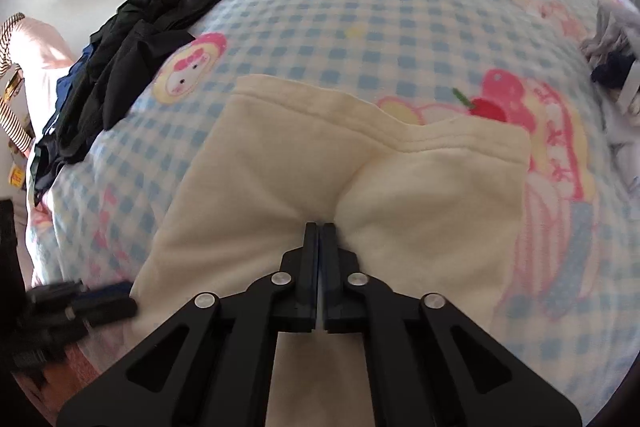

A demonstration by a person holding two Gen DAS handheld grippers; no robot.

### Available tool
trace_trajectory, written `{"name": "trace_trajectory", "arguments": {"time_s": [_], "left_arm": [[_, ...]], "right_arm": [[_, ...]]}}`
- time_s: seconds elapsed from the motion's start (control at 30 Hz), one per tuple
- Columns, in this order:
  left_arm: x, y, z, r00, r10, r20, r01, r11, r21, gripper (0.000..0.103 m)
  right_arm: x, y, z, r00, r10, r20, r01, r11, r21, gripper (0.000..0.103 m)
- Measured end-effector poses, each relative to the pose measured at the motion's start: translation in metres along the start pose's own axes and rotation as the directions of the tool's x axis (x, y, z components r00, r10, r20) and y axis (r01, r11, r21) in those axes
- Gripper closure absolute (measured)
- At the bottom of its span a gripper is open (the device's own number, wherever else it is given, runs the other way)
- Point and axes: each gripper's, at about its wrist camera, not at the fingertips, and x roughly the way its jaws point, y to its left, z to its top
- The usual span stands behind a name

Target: Fold clothes

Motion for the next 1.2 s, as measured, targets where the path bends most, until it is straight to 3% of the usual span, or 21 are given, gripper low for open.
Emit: {"name": "trace_trajectory", "arguments": {"time_s": [0.07,0.23,0.33,0.4,0.47,0.53,0.6,0.67,0.73,0.8,0.87,0.9,0.97,1.07,1.13,1.2], "left_arm": [[-0.001,0.001,0.012,1.000,0.006,0.004,-0.006,1.000,0.008,0.083],[0.028,-0.017,0.029,1.000,0.001,-0.026,0.001,0.996,0.087,0.081],[0.045,-0.021,0.032,0.992,0.127,-0.027,-0.122,0.982,0.146,0.077],[0.043,-0.010,0.034,0.994,0.107,-0.035,-0.104,0.991,0.085,0.077],[0.031,-0.007,0.033,0.987,0.163,0.004,-0.163,0.984,0.065,0.077],[0.012,-0.006,0.034,0.953,0.287,0.099,-0.292,0.956,0.039,0.083],[0.003,0.001,0.035,0.984,0.149,0.100,-0.147,0.989,-0.029,0.083],[0.003,0.002,0.035,0.997,-0.029,0.077,0.035,0.997,-0.072,0.080],[0.011,-0.021,0.030,0.999,-0.001,0.053,-0.001,0.999,0.037,0.079],[0.025,-0.038,0.026,0.996,0.088,0.035,-0.092,0.987,0.131,0.079],[0.035,-0.039,0.028,0.975,0.213,0.059,-0.220,0.964,0.153,0.076],[0.035,-0.035,0.029,0.970,0.235,0.059,-0.241,0.961,0.134,0.059],[0.032,-0.026,0.032,0.963,0.264,0.050,-0.268,0.960,0.085,0.054],[0.010,-0.027,0.019,0.976,0.204,0.080,-0.210,0.976,0.064,0.057],[0.006,-0.041,0.004,0.986,0.150,0.070,-0.157,0.981,0.110,0.057],[0.008,-0.050,-0.010,0.989,0.144,0.045,-0.149,0.975,0.163,0.055]], "right_arm": [[-0.010,0.001,-0.003,1.000,0.002,0.014,-0.002,1.000,0.000,0.090],[-0.033,-0.003,-0.023,0.997,0.064,0.040,-0.067,0.995,0.076,0.087],[-0.033,-0.008,-0.041,1.000,0.012,0.011,-0.013,0.997,0.072,0.087],[-0.034,-0.015,-0.048,1.000,0.000,0.006,0.000,0.997,0.076,0.097],[-0.046,-0.020,-0.053,1.000,-0.011,0.027,0.008,0.995,0.100,0.097],[-0.057,-0.025,-0.058,0.998,-0.028,0.050,0.022,0.993,0.118,0.095],[-0.066,-0.025,-0.061,0.997,-0.029,0.075,0.020,0.992,0.122,0.092],[-0.068,-0.024,-0.065,0.996,-0.007,0.087,-0.004,0.992,0.126,0.088],[-0.063,-0.020,-0.069,0.997,0.013,0.081,-0.023,0.992,0.123,0.085],[-0.058,-0.014,-0.074,0.997,-0.010,0.071,0.002,0.994,0.114,0.085],[-0.059,-0.011,-0.079,0.997,-0.041,0.068,0.033,0.994,0.105,0.086],[-0.061,-0.012,-0.081,0.997,-0.055,0.062,0.048,0.993,0.106,0.088],[-0.068,-0.016,-0.086,0.997,-0.063,0.052,0.057,0.991,0.119,0.088],[-0.084,-0.020,-0.096,0.995,-0.074,0.066,0.065,0.989,0.134,0.086],[-0.089,-0.016,-0.100,0.994,-0.078,0.076,0.068,0.989,0.129,0.086],[-0.091,-0.009,-0.103,0.995,-0.063,0.081,0.054,0.992,0.116,0.085]]}}
